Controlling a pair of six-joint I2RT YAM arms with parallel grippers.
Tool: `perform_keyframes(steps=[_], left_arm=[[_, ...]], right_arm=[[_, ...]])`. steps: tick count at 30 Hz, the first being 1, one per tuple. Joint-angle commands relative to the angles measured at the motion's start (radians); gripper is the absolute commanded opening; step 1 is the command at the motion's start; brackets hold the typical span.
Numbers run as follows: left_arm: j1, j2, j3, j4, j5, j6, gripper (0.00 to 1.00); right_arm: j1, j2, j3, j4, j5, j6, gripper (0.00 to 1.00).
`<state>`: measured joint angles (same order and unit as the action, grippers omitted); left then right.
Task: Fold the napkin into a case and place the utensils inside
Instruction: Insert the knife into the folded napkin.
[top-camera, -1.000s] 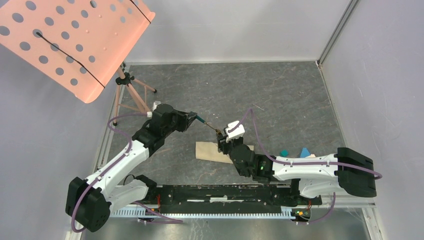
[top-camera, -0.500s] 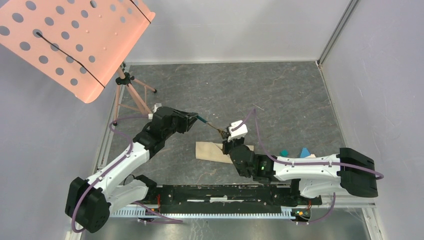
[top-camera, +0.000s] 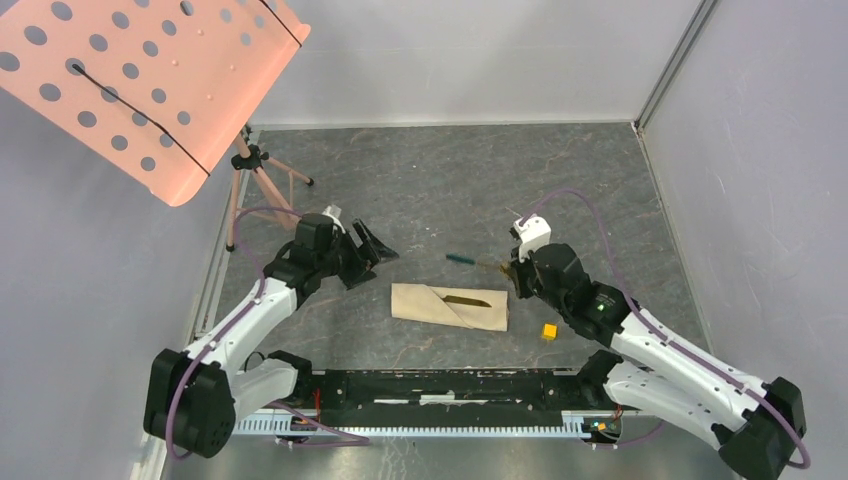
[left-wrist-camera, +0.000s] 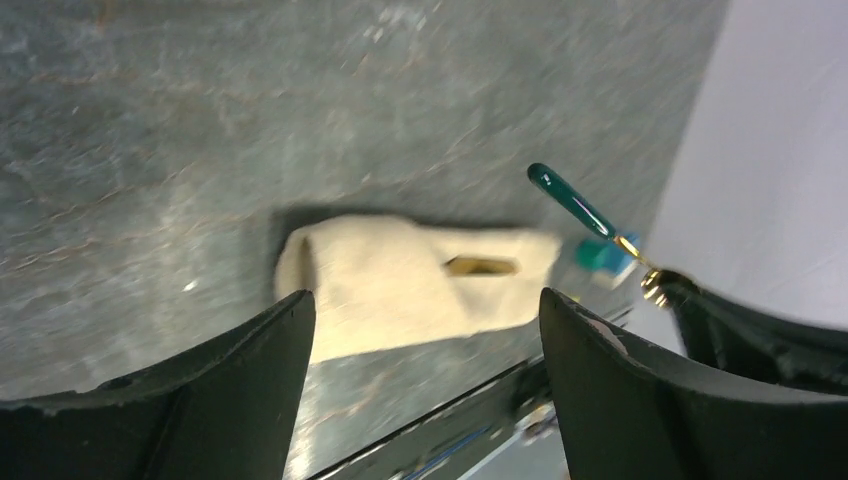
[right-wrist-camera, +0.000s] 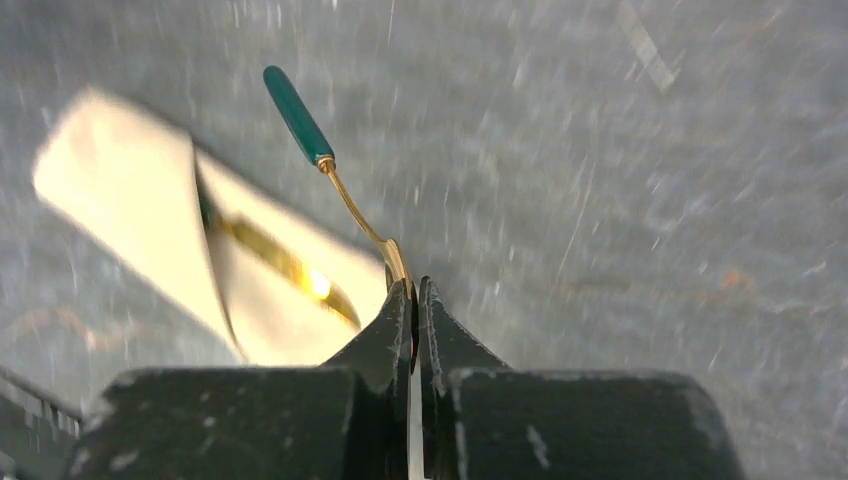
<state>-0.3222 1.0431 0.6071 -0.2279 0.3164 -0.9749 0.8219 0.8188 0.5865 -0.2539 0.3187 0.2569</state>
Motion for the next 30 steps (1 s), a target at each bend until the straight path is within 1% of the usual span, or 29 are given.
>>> perform_keyframes(steps=[1, 3, 7, 8, 10, 12, 14, 19, 21, 23, 25, 26, 28, 30], left_arm=[[0.000, 0.037, 0.002, -0.147, 0.100, 0.313, 0.87], [-0.001, 0.038, -0.015, -0.162, 0.086, 0.329, 0.82], [-0.005, 0.044, -0.072, -0.125, 0.118, 0.324, 0.75], [-0.007, 0.047, -0.086, -0.110, 0.125, 0.321, 0.74], [-0.011, 0.058, -0.105, -0.088, 0.133, 0.317, 0.72], [-0.021, 0.080, -0.117, -0.067, 0.141, 0.307, 0.69], [-0.034, 0.099, -0.131, -0.034, 0.152, 0.296, 0.66], [-0.065, 0.145, -0.144, 0.016, 0.152, 0.280, 0.66], [-0.068, 0.160, -0.141, 0.018, 0.149, 0.284, 0.65], [-0.070, 0.166, -0.139, 0.018, 0.143, 0.289, 0.64], [-0.070, 0.169, -0.141, 0.018, 0.136, 0.292, 0.63], [-0.070, 0.173, -0.142, 0.019, 0.133, 0.294, 0.61], [-0.070, 0.180, -0.147, 0.027, 0.132, 0.296, 0.60], [-0.070, 0.189, -0.152, 0.042, 0.135, 0.294, 0.57]], right_arm=[[-0.129, -0.031, -0.001, -0.270, -0.379, -0.061, 0.00], [-0.206, -0.058, -0.018, -0.277, -0.474, -0.068, 0.00], [-0.364, -0.082, -0.046, -0.318, -0.587, -0.100, 0.00], [-0.380, -0.083, -0.047, -0.319, -0.625, -0.100, 0.00], [-0.406, -0.077, -0.041, -0.341, -0.647, -0.100, 0.00], [-0.422, -0.082, -0.036, -0.358, -0.660, -0.100, 0.00], [-0.428, -0.119, -0.031, -0.352, -0.659, -0.077, 0.00], [-0.431, -0.149, 0.018, -0.418, -0.555, -0.069, 0.00], [-0.432, -0.156, 0.027, -0.437, -0.542, -0.075, 0.00], [-0.432, -0.155, 0.027, -0.449, -0.584, -0.073, 0.00], [-0.431, -0.152, 0.011, -0.452, -0.679, -0.072, 0.00], [-0.431, -0.155, -0.001, -0.455, -0.703, -0.072, 0.00], [-0.431, -0.169, -0.026, -0.454, -0.727, -0.067, 0.00], [-0.430, -0.183, -0.053, -0.446, -0.719, -0.060, 0.00]])
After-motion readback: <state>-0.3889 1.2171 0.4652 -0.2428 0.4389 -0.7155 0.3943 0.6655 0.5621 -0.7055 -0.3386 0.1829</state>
